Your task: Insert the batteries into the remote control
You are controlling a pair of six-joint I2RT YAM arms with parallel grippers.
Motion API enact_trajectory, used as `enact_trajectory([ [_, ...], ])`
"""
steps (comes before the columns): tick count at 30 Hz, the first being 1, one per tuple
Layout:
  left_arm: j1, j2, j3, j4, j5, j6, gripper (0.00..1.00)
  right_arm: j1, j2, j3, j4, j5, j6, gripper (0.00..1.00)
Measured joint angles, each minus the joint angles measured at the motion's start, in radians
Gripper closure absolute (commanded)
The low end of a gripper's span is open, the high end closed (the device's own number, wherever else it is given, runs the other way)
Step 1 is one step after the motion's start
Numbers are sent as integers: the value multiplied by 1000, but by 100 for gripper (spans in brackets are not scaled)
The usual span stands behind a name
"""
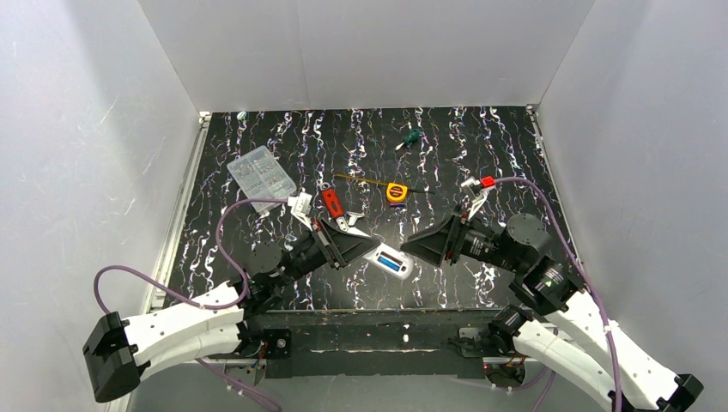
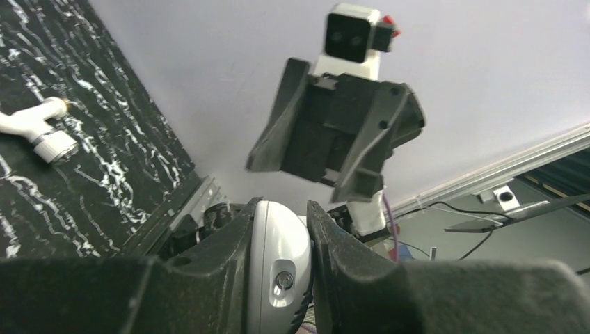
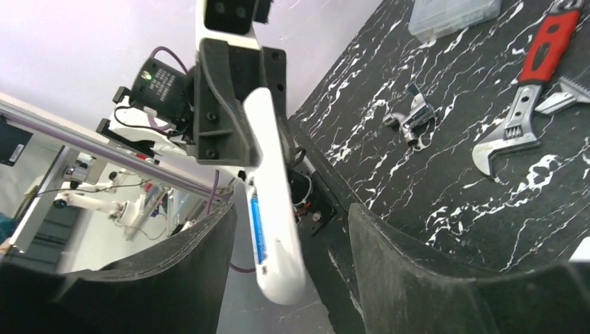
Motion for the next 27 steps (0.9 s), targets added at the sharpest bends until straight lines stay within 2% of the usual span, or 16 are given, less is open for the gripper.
enact_trajectory([
  [4, 0, -56, -59, -57, -36, 16, 100, 0, -1, 70, -71, 73, -84, 36],
  [6, 0, -175, -132, -155, -95, 27, 100, 0, 6, 156, -207, 281, -193, 37],
  [7, 0, -239, -142, -244, -122, 37, 100, -1, 29, 191, -273, 363, -238, 30],
  [8, 0, -328, -147, -342, -146, 50, 100, -1, 93, 260, -364, 456, -287, 37],
  [10, 0, -488, -147, -518, -197, 78, 100, -2, 312, 352, -435, 584, -358, 33],
  [11, 0, -508, -147, -548, -208, 85, 100, -4, 380, 354, -454, 607, -372, 32],
  [14, 0, -535, -147, -619, -227, 94, 100, -8, 588, 372, -452, 634, -393, 35],
  [18, 0, -540, -136, -671, -233, 105, 100, -35, 847, 403, -381, 624, -468, 46],
  [22, 0, -538, -108, -696, -232, 116, 100, -113, 970, 419, -349, 533, -551, 47],
  [27, 0, -538, -94, -701, -229, 120, 100, -186, 1052, 465, -300, 413, -671, 42],
])
